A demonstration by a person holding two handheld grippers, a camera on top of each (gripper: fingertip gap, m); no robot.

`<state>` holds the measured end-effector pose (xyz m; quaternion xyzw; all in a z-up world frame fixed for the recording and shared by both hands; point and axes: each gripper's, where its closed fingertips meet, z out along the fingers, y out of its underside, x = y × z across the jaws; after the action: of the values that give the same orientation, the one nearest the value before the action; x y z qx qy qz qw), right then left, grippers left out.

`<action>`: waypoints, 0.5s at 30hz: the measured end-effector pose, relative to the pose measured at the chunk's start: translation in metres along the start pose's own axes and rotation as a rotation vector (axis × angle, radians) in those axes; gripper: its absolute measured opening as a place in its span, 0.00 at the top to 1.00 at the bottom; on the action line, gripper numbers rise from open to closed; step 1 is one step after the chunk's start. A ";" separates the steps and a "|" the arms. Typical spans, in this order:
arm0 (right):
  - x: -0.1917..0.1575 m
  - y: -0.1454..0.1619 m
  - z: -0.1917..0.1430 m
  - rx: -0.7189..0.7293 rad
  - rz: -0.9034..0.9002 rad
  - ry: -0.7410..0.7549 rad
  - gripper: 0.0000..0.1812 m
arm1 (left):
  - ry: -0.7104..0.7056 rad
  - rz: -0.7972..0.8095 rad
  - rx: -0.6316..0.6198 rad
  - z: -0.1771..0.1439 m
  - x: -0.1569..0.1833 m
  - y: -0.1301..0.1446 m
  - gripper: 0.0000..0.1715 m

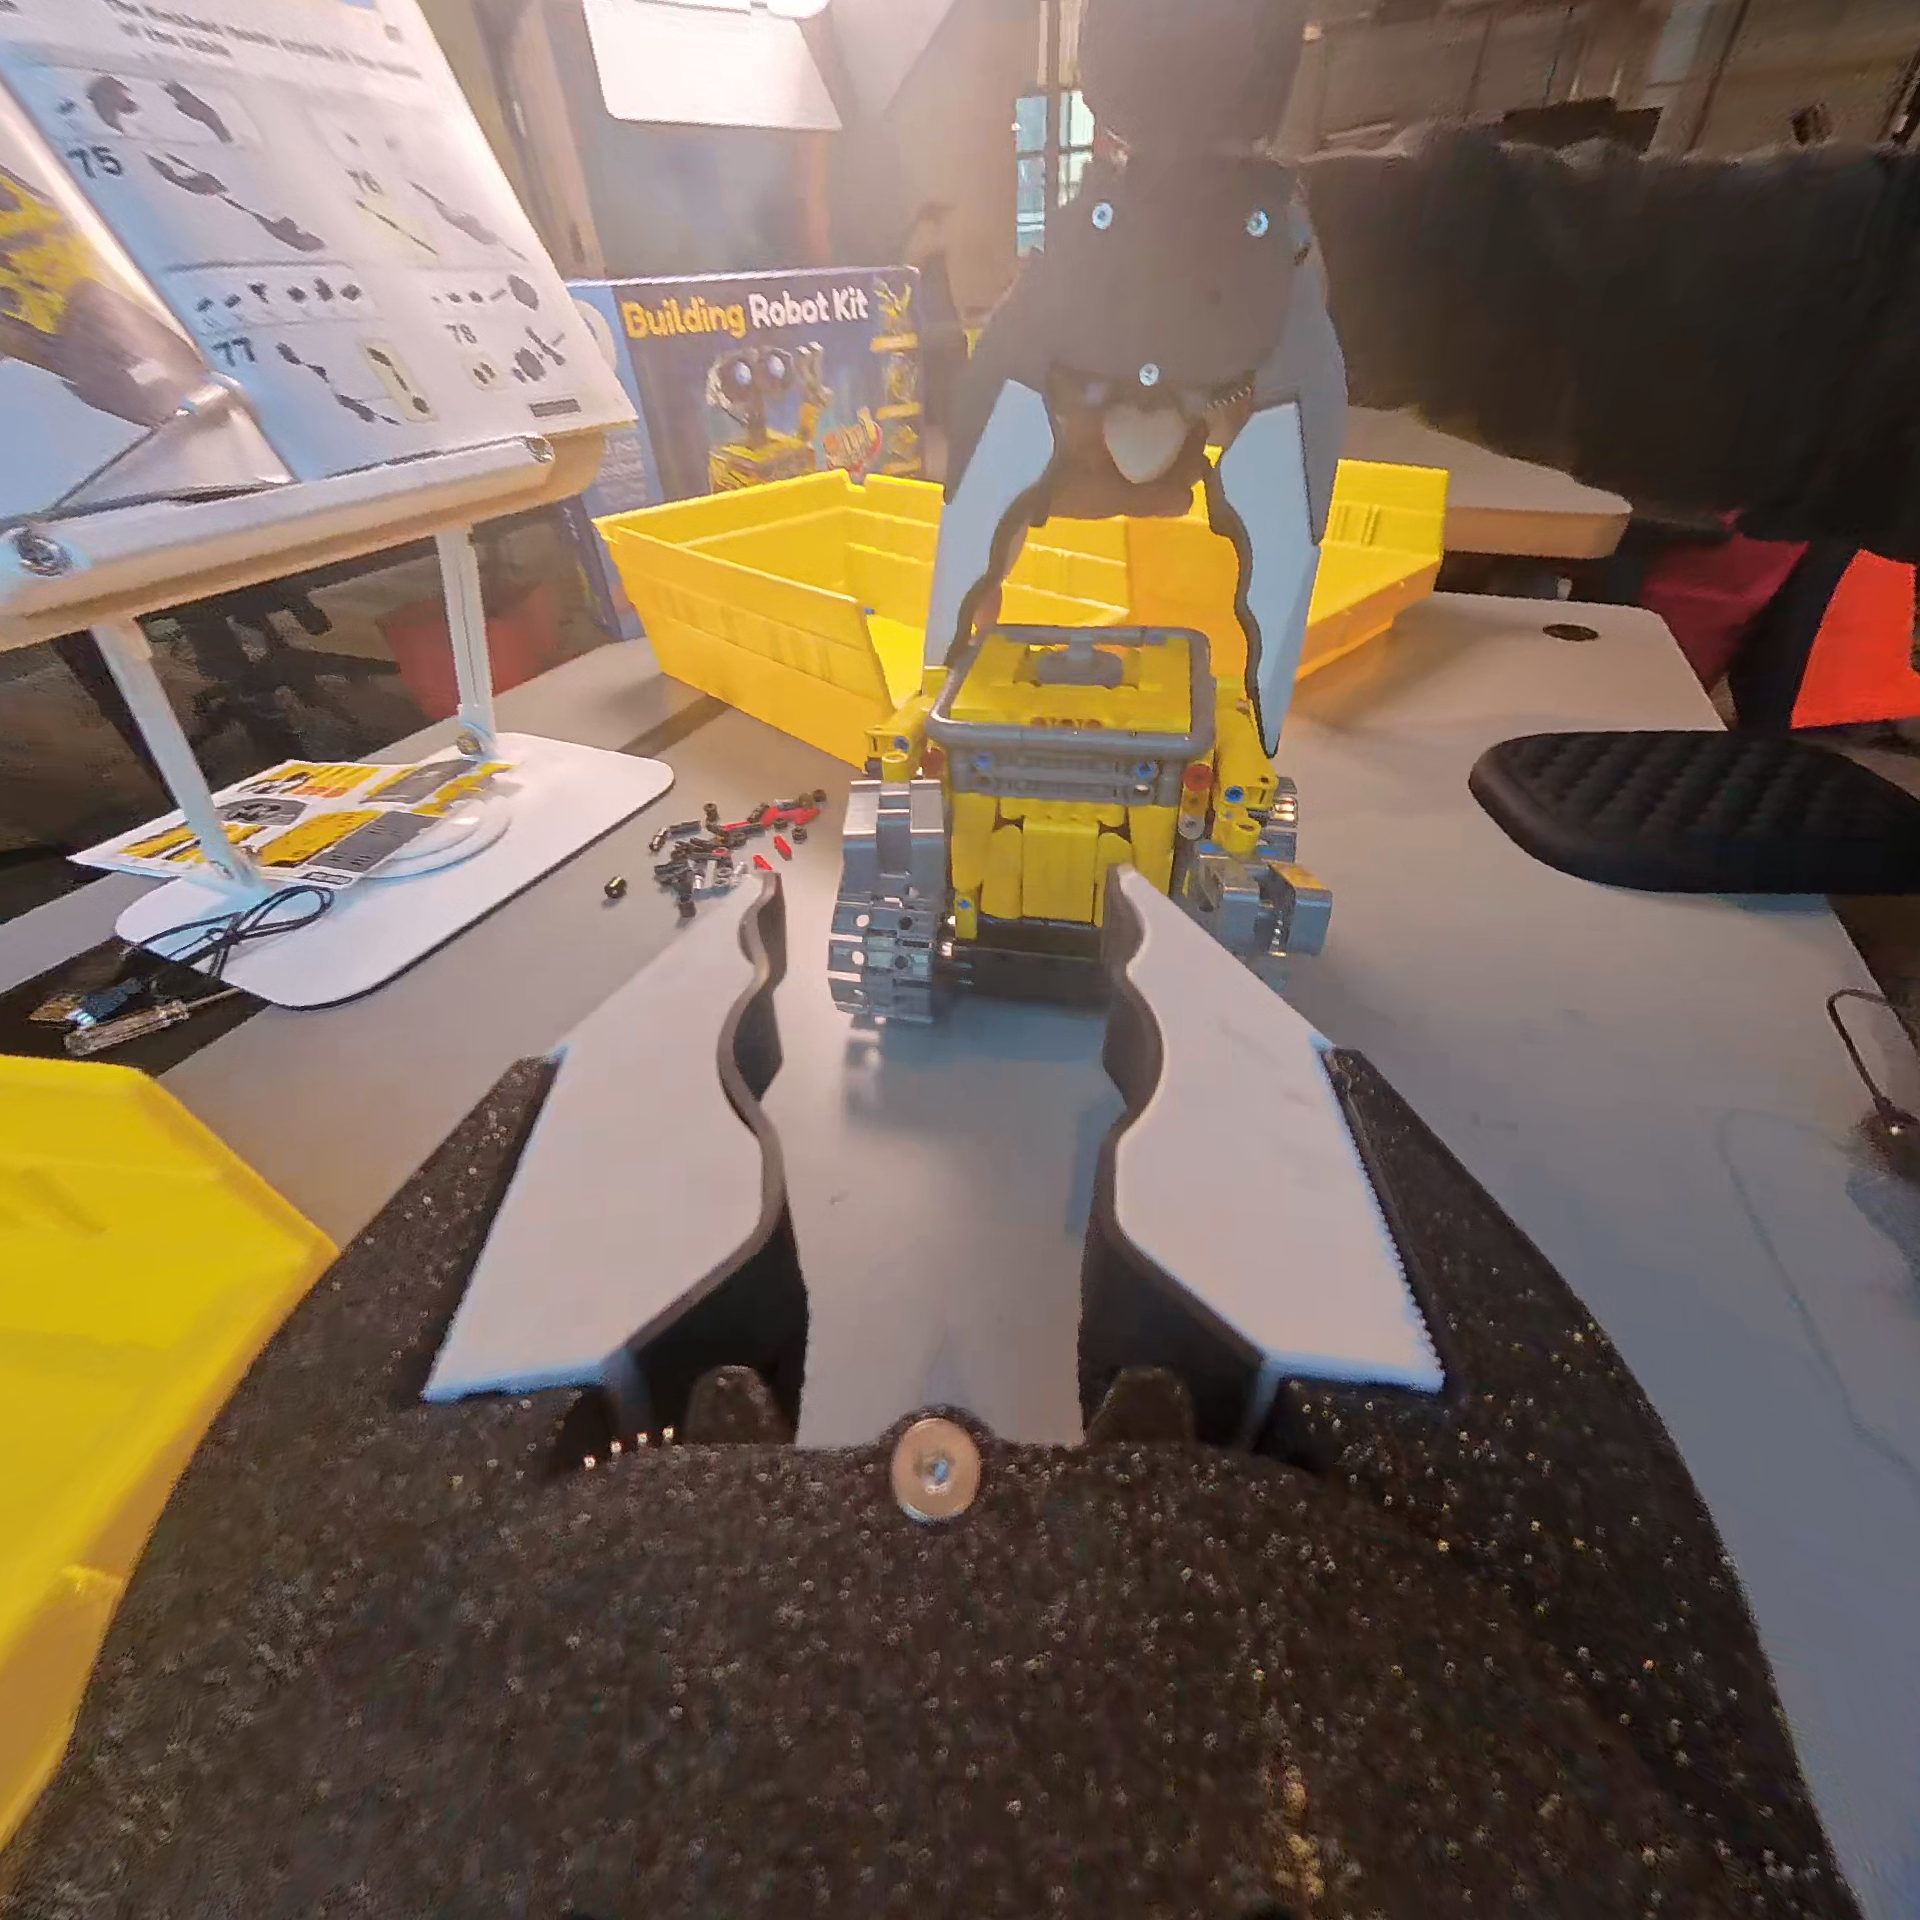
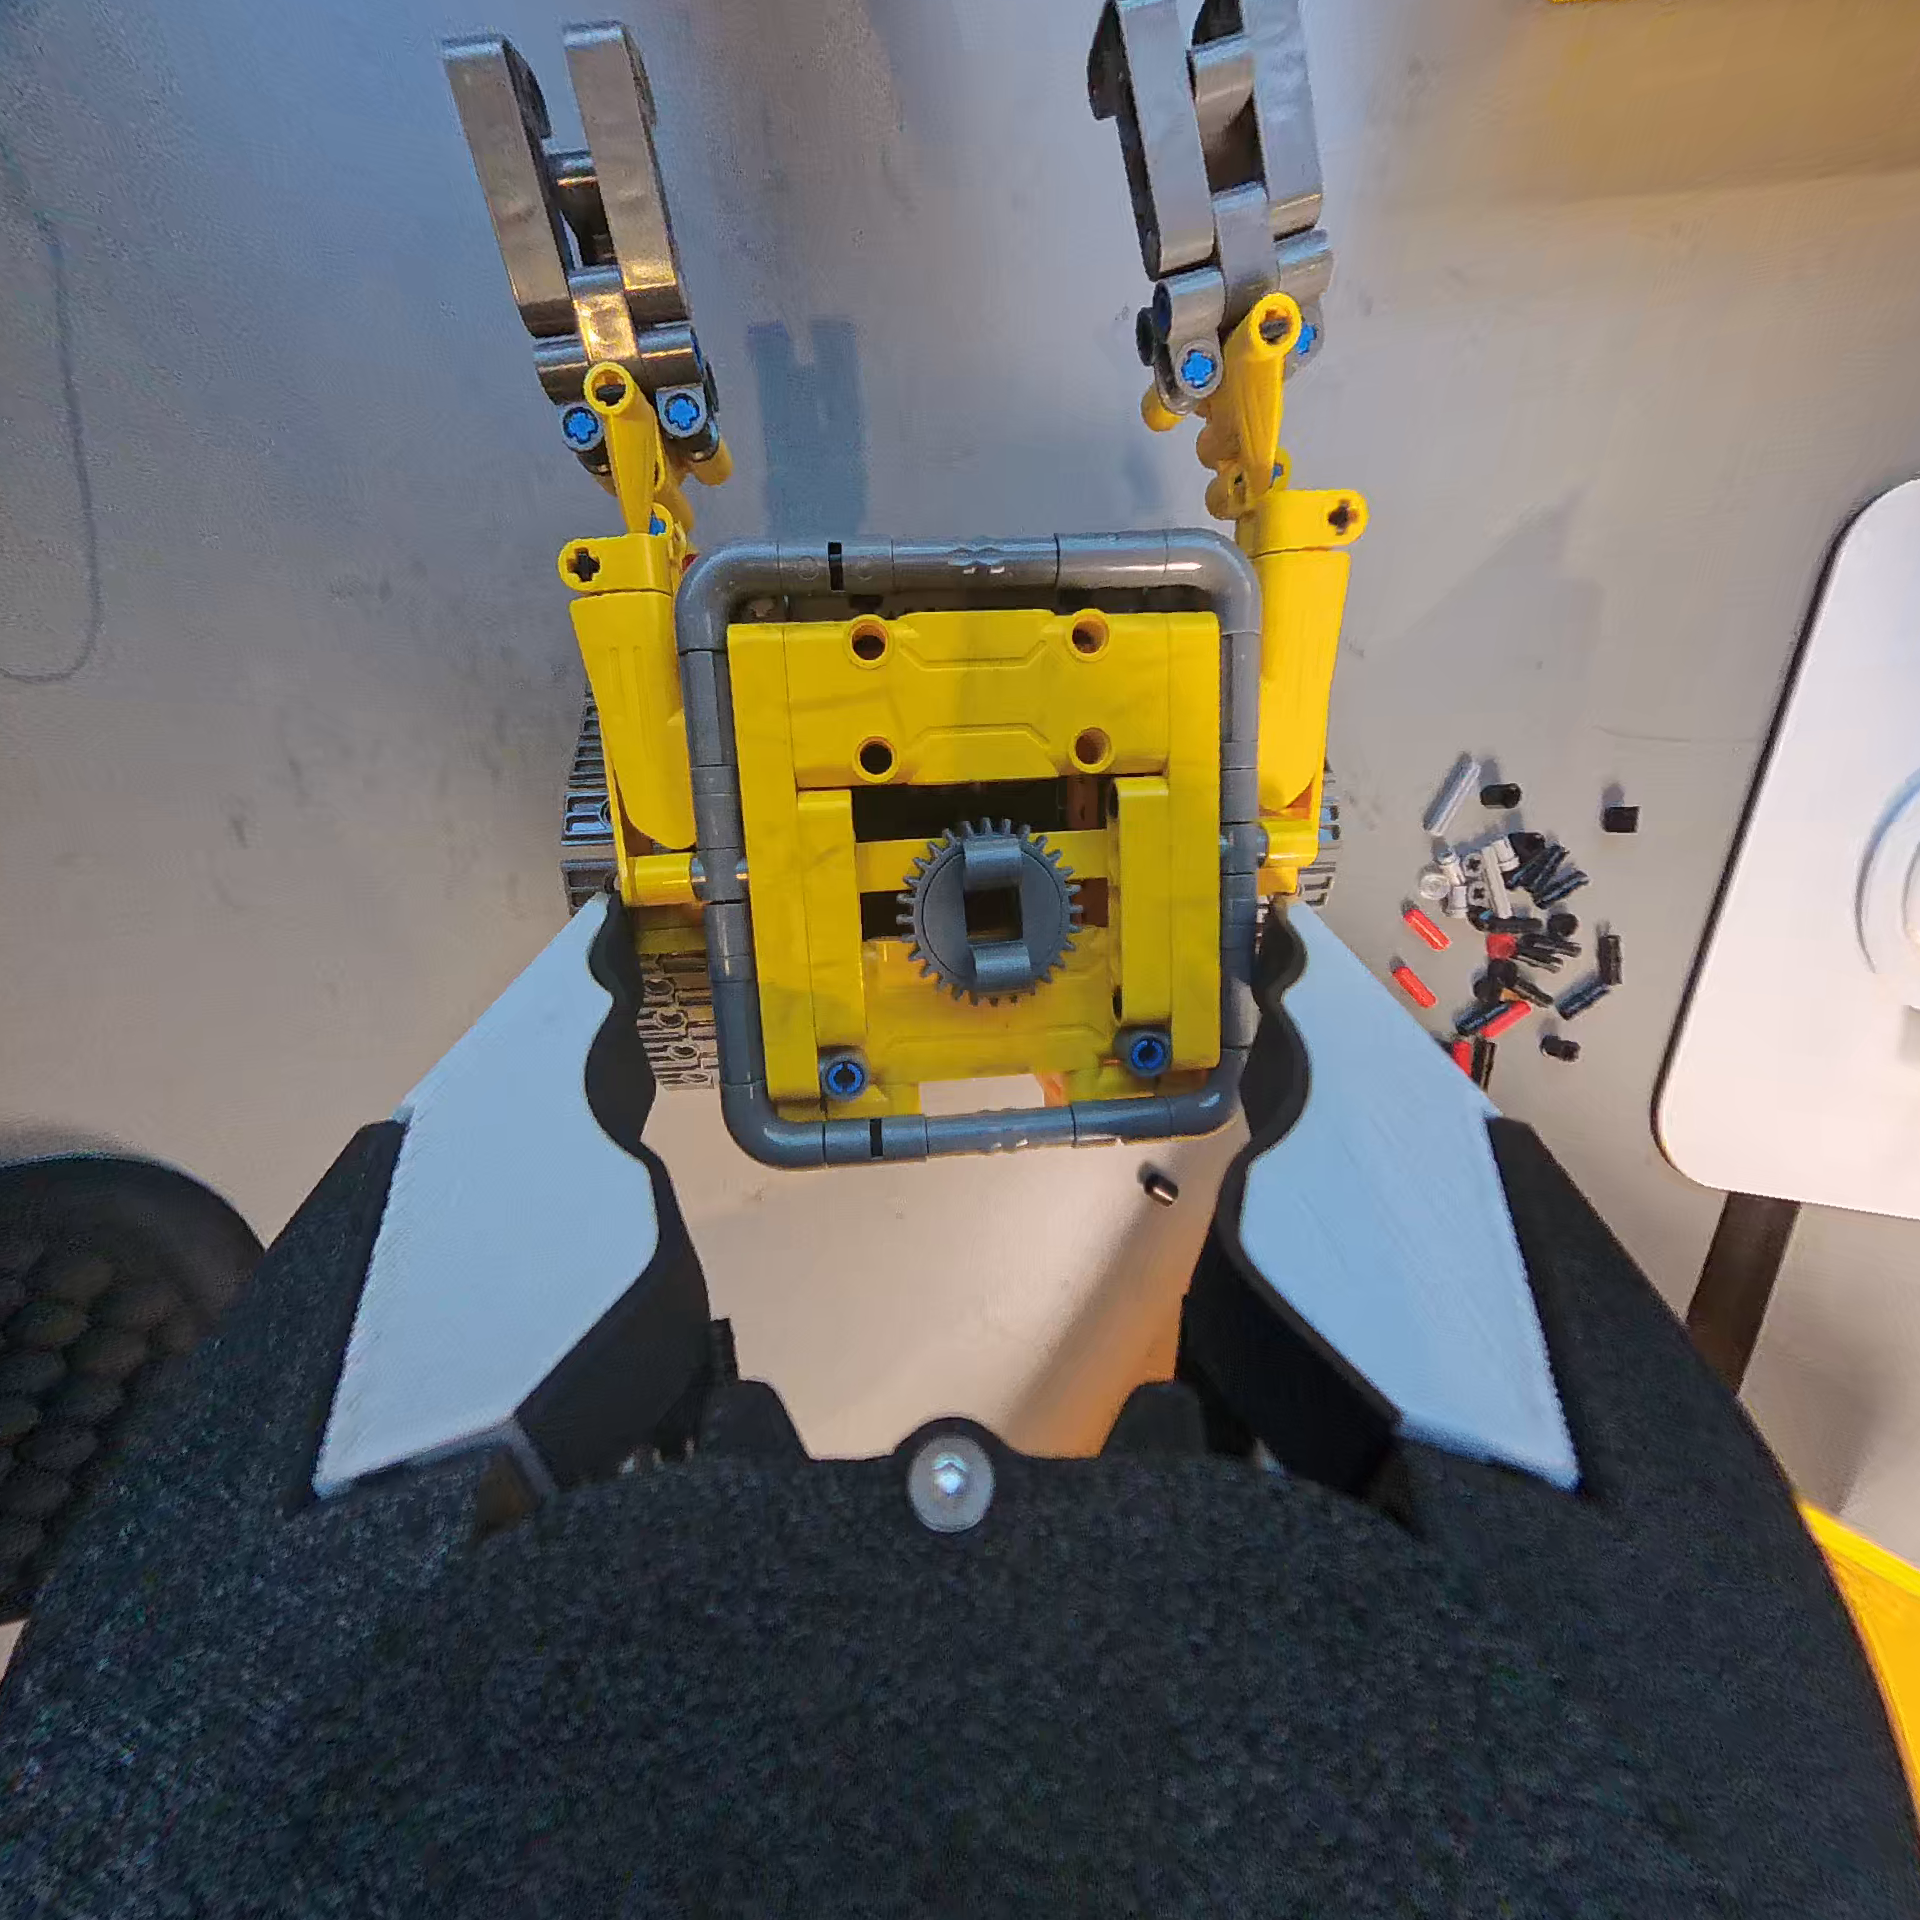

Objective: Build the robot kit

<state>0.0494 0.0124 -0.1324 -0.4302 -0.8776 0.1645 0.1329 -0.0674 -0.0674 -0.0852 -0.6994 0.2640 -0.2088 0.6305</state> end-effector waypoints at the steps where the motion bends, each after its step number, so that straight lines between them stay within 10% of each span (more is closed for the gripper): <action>1: 0.001 -0.002 0.001 0.002 0.001 0.000 0.36 | -0.012 -0.010 0.011 -0.002 -0.004 -0.002 0.65; 9: 0.004 -0.029 0.011 0.089 -0.031 0.004 0.36 | -0.030 -0.069 -0.080 0.006 -0.014 0.019 0.61; 15: 0.001 -0.040 0.016 0.121 -0.087 -0.030 0.36 | 0.043 0.020 -0.082 0.014 -0.017 0.025 0.85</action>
<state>0.0141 -0.0127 -0.1304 -0.3801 -0.8860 0.2175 0.1524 -0.0742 -0.0475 -0.1105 -0.7174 0.2929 -0.2066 0.5974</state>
